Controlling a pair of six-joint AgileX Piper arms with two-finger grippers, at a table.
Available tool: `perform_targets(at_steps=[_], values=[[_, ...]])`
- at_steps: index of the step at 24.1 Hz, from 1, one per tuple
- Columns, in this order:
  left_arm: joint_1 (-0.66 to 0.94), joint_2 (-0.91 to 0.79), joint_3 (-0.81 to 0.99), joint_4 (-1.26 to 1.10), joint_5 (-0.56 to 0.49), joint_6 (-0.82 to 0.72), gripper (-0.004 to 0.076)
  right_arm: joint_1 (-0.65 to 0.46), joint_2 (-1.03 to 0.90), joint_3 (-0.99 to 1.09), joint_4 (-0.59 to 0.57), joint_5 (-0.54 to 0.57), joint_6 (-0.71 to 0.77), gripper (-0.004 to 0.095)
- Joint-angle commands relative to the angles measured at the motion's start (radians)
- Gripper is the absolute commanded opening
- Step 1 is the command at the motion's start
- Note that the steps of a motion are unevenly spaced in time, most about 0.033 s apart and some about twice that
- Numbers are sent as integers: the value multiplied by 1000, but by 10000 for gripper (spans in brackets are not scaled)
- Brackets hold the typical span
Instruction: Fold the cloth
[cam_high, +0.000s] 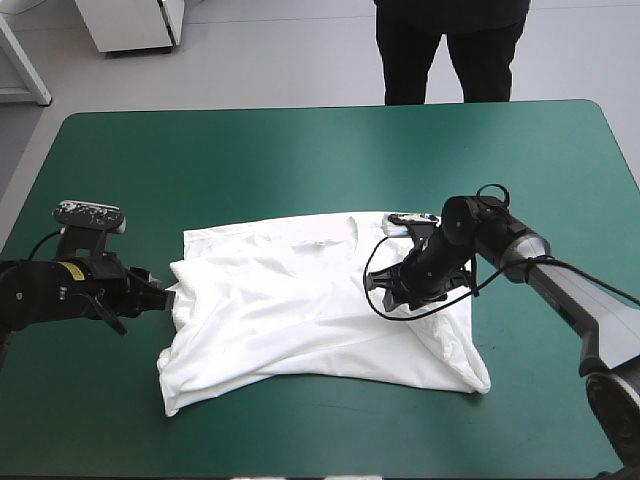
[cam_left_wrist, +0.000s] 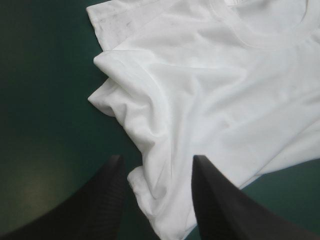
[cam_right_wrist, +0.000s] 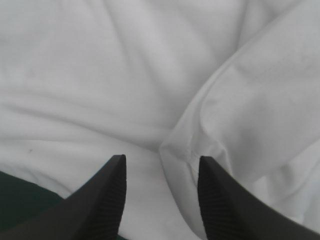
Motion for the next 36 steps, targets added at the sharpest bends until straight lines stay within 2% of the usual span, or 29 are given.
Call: perform_targets(at_steps=[1,3,7,11,12,15,19,24,29,36], values=[[-6,-7,-32,-22,-39,-5,315,1,-100,-90,-86,80,35,454],[-6,-7,-32,-22,-39,-5,315,1,-168,-100,-216,161,82,454],[-6,-7,-32,-22,-34,-5,315,1,-265,-97,-295,194,132,454],[-6,-7,-32,-26,33,-8,315,1,-397,-59,-297,194,176,453],[-6,-7,-32,-17,66,-25,315,1,-430,-21,-297,194,188,453],[-6,-47,8,7,68,-138,315,1,-523,104,-297,194,248,453],[-6,-167,211,-62,69,-172,309,1,-626,179,-324,194,327,449],[-6,-188,370,-59,67,-169,265,1,-640,179,-349,194,344,449],[-6,-164,503,-71,-8,-153,265,1,-638,179,-334,194,373,445],[-7,-103,579,-94,-100,-134,265,1,-638,179,-316,194,381,443]])
